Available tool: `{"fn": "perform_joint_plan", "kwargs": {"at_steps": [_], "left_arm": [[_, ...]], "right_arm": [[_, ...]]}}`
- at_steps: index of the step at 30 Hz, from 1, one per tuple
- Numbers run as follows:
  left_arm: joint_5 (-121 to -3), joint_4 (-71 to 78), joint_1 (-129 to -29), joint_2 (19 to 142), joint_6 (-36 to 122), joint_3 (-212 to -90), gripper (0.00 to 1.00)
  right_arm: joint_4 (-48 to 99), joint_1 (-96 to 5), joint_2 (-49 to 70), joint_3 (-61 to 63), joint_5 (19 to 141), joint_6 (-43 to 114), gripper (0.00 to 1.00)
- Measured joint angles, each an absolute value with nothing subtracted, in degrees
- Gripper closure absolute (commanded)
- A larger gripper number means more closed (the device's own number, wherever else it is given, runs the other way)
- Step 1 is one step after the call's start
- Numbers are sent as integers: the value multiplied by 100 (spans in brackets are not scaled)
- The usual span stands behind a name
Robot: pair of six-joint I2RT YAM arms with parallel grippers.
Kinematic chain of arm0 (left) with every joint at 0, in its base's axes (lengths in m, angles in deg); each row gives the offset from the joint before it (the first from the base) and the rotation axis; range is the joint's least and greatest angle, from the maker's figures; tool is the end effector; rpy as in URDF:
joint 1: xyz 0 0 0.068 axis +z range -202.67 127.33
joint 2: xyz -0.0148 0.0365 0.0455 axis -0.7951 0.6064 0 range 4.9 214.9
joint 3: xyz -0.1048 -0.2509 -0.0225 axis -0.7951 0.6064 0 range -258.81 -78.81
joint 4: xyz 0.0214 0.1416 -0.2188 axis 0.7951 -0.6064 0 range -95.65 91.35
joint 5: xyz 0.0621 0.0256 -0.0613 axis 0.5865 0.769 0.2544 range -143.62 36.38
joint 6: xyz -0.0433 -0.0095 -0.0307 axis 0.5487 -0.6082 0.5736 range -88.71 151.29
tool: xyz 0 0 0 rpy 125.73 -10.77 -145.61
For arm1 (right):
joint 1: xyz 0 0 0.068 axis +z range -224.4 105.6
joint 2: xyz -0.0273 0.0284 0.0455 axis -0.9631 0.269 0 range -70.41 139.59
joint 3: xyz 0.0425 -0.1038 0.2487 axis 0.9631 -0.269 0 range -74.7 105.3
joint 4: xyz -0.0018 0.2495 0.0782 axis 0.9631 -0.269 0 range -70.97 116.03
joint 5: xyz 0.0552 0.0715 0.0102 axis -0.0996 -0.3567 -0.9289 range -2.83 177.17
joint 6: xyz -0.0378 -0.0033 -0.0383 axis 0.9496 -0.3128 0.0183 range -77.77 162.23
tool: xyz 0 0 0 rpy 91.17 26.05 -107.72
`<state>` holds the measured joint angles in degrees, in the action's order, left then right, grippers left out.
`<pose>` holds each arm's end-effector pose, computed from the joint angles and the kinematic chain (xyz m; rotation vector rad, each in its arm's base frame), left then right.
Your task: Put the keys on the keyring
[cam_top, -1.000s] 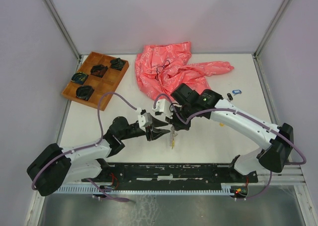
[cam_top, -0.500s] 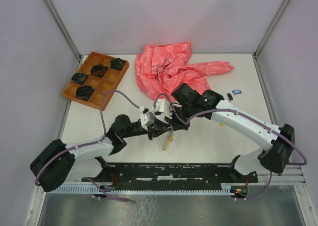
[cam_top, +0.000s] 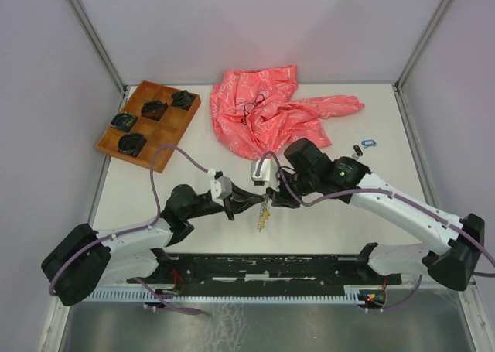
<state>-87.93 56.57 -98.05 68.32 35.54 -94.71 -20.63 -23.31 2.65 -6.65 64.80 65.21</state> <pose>0.1363 -0.1665 0.2233 1.0058 1.1978 -1.1217 0.1520 0.2097 0.3206 -1.6426 1.8921 0.6905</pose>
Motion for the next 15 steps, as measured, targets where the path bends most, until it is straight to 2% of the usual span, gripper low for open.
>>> {"fn": "perform_joint_plan", "kwargs": {"at_steps": [8, 15], "left_arm": [[-8399, 6221, -9808, 6342, 3737, -9088, 97], [-8358, 6516, -9808, 6185, 3932, -9071, 97]], "right_arm": [[-539, -2481, -1245, -2118, 6408, 6348, 70], [718, -2486, -1752, -2796, 6069, 6318, 71]]}}
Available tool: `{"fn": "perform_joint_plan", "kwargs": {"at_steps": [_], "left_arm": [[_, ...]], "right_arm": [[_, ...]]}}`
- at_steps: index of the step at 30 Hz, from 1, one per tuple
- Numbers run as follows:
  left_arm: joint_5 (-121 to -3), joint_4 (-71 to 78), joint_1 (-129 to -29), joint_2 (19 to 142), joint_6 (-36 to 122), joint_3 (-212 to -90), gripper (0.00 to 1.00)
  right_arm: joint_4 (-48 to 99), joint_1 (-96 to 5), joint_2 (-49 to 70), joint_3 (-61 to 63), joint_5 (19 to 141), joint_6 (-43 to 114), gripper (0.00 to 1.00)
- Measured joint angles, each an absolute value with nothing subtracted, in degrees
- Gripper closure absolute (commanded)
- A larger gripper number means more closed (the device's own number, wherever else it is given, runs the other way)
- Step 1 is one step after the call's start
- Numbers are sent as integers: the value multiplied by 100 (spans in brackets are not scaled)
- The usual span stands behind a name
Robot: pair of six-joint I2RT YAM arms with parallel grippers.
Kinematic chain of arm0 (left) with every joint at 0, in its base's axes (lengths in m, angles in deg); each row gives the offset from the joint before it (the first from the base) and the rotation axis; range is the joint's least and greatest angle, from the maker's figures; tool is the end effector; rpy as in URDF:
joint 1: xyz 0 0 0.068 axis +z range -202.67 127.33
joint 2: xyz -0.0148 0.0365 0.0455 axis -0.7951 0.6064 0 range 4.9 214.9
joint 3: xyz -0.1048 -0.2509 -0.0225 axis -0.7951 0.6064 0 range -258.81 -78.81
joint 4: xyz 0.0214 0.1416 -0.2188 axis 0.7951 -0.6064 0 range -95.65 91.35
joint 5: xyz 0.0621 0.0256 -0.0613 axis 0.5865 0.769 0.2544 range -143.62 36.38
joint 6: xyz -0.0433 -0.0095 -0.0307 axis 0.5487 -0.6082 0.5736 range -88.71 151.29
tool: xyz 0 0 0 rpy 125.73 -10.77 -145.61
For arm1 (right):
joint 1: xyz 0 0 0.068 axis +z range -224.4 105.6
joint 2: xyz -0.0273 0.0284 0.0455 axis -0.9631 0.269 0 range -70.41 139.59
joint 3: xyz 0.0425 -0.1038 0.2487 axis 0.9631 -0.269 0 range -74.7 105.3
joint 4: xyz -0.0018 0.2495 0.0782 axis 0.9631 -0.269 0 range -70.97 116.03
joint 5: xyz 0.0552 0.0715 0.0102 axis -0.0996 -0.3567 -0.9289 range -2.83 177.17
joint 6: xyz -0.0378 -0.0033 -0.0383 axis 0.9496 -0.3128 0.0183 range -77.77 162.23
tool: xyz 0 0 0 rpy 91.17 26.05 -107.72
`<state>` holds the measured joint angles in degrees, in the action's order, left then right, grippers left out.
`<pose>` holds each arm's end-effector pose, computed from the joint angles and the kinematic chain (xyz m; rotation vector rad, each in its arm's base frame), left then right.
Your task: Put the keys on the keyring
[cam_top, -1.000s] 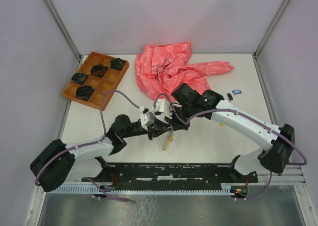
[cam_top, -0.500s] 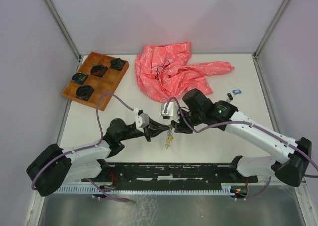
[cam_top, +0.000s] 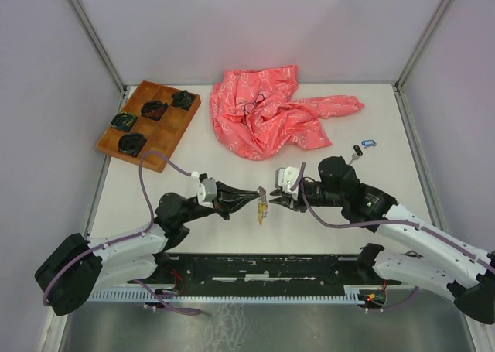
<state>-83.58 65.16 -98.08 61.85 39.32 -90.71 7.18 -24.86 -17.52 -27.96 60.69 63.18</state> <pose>0.1215 -0.1484 0.2375 0.8673 1.0647 -1.1150 0.1221 0.1675 0.3127 -1.4140 1.4762 0.7789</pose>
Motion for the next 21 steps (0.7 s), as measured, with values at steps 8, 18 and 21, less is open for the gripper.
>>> {"fn": "perform_joint_plan", "kwargs": {"at_steps": [8, 18, 21], "left_arm": [[-8371, 6623, -9808, 6174, 4024, -9071, 97], [-8379, 6626, -9808, 6180, 4065, -9071, 97], [-8379, 6628, -9808, 6180, 4067, -9071, 97]], "right_arm": [[1614, -2486, -1825, -3106, 5804, 6156, 73], [2071, -2490, -1643, -3106, 5603, 5959, 78], [2127, -2490, -1593, -3106, 5601, 5935, 82]]}}
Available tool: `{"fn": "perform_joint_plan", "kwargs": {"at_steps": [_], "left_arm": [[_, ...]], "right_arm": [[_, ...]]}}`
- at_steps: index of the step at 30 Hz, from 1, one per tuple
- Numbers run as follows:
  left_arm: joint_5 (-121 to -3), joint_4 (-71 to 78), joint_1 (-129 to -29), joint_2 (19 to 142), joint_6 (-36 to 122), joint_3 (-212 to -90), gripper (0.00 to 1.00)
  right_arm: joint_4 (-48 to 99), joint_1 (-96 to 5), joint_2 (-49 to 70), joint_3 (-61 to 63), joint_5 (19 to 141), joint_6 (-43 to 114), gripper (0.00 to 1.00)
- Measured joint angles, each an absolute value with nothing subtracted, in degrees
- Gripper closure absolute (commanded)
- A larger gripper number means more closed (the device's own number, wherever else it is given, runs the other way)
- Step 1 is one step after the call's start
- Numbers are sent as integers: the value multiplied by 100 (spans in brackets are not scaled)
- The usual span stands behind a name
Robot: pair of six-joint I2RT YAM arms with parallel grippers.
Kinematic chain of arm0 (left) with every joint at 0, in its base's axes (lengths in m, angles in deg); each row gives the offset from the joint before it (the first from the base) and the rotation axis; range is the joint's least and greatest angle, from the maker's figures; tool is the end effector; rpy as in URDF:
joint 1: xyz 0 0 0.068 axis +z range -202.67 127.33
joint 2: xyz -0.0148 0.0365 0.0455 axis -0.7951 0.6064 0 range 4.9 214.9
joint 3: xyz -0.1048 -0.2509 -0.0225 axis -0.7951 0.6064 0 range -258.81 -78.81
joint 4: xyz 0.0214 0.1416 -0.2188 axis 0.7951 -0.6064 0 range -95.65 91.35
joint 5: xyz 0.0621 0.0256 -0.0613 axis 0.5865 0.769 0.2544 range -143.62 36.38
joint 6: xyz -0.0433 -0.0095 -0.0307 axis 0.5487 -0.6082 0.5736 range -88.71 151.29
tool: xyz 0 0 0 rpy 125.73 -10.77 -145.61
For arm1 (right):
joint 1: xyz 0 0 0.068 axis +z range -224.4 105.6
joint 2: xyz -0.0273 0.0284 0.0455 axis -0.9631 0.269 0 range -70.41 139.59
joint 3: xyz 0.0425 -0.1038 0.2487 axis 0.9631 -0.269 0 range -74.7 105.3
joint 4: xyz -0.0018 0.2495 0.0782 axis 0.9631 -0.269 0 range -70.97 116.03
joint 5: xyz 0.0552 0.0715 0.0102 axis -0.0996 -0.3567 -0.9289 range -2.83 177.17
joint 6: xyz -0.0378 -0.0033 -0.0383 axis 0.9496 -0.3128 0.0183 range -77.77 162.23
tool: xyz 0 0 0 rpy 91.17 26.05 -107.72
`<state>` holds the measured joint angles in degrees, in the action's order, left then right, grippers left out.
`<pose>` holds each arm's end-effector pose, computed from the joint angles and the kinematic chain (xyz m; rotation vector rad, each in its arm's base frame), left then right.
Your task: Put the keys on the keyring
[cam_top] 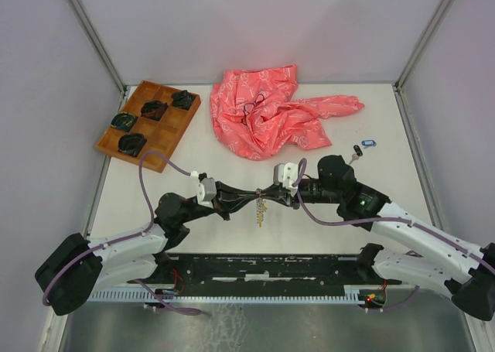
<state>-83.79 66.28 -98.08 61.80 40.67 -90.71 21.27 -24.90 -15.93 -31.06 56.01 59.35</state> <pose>0.1208 -0.1479 0.2396 0.8555 1.0548 -1.1355 0.1283 0.1785 0.3131 -1.3473 1.3353 0.8896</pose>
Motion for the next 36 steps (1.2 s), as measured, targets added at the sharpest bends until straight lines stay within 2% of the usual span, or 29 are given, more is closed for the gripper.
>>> {"fn": "perform_joint_plan", "kwargs": {"at_steps": [6, 12, 20, 29, 36], "left_arm": [[-8419, 6632, -9808, 6195, 4067, -9071, 95], [-8521, 6381, -9808, 6182, 4035, -9101, 79], [-8624, 5441, -9808, 6047, 3722, -9346, 69], [-8904, 4838, -9808, 6261, 3545, -9652, 65], [-9040, 4680, -9808, 6578, 3530, -9764, 65]], "right_arm": [[2123, -2490, -1560, -3106, 5608, 5909, 99], [1472, -2490, -1392, -2754, 5608, 6064, 99], [-65, -2490, -907, -1812, 5623, 6595, 99], [-1405, -2453, -242, -1062, 5887, 6967, 99], [-1883, -2377, -54, -824, 6075, 7109, 99]]}}
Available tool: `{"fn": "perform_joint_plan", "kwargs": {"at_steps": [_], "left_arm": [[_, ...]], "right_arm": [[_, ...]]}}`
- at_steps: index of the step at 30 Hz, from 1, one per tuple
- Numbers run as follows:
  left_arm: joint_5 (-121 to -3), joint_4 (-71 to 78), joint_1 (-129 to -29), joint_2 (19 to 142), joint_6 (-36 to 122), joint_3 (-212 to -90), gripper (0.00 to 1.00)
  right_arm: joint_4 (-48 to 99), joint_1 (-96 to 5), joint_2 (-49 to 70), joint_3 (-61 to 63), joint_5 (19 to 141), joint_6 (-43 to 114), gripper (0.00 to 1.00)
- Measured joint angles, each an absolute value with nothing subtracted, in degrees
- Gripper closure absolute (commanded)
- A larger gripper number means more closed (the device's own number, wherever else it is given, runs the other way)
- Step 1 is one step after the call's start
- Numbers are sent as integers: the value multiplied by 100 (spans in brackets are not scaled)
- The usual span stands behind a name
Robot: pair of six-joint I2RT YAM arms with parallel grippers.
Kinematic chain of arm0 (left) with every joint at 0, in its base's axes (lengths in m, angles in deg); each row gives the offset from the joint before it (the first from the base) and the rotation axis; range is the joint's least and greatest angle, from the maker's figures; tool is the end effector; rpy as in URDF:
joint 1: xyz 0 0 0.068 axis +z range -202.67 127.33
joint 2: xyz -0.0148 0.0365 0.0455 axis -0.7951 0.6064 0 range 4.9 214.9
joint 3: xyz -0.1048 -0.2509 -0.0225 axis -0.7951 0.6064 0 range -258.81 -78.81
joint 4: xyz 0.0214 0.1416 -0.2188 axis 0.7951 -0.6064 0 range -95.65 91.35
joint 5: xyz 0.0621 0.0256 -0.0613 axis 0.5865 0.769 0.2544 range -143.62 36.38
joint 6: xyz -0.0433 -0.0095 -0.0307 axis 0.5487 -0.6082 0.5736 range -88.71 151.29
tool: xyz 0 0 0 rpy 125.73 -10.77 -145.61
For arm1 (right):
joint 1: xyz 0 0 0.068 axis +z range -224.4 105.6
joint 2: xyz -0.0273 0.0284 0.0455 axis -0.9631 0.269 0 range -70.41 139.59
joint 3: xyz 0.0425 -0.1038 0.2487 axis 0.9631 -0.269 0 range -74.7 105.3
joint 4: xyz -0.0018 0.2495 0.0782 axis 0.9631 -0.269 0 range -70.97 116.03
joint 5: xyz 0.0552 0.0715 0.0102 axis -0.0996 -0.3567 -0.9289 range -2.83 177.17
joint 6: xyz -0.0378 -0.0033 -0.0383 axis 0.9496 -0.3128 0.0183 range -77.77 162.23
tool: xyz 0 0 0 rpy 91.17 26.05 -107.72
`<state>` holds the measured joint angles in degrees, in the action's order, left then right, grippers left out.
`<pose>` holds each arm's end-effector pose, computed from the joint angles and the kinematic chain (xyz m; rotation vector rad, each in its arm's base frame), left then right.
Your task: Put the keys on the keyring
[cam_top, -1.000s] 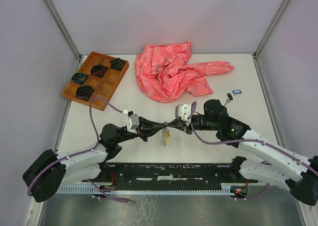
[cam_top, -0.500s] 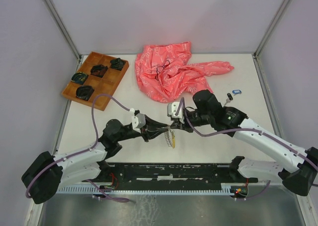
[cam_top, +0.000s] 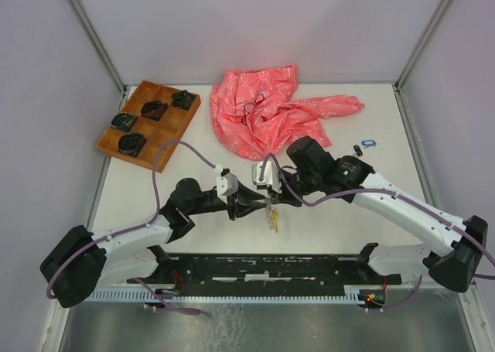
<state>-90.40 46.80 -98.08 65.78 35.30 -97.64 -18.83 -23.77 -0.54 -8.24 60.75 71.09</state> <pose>0.1366 -0.1688 0.2307 1.0587 1.2558 -1.1551 0.1449 0.2015 0.3277 -1.7097 1.7184 0.7303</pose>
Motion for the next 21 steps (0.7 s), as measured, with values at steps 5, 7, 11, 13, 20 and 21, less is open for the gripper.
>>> {"fn": "perform_joint_plan", "kwargs": {"at_steps": [5, 7, 11, 13, 20, 21], "left_arm": [[-9129, 4667, -9808, 6727, 3528, -9871, 66], [-9155, 4665, -9808, 6768, 3528, -9906, 68], [-9188, 4656, -9812, 6827, 3528, -9954, 73], [-9199, 4656, -9816, 6827, 3528, -9954, 77], [-9276, 4582, -9818, 6853, 3482, -9976, 76], [-9276, 4560, -9818, 6862, 3477, -9987, 76]], "right_arm": [[-2126, -2324, 158, -560, 6183, 7194, 99], [-2189, -2300, 243, -488, 6209, 7209, 99], [-2314, -2256, 387, -389, 6305, 7216, 99], [-2382, -2237, 442, -326, 6366, 7218, 99], [-2506, -2197, 481, -164, 6493, 7220, 99], [-2513, -2189, 481, -155, 6502, 7220, 99]]}}
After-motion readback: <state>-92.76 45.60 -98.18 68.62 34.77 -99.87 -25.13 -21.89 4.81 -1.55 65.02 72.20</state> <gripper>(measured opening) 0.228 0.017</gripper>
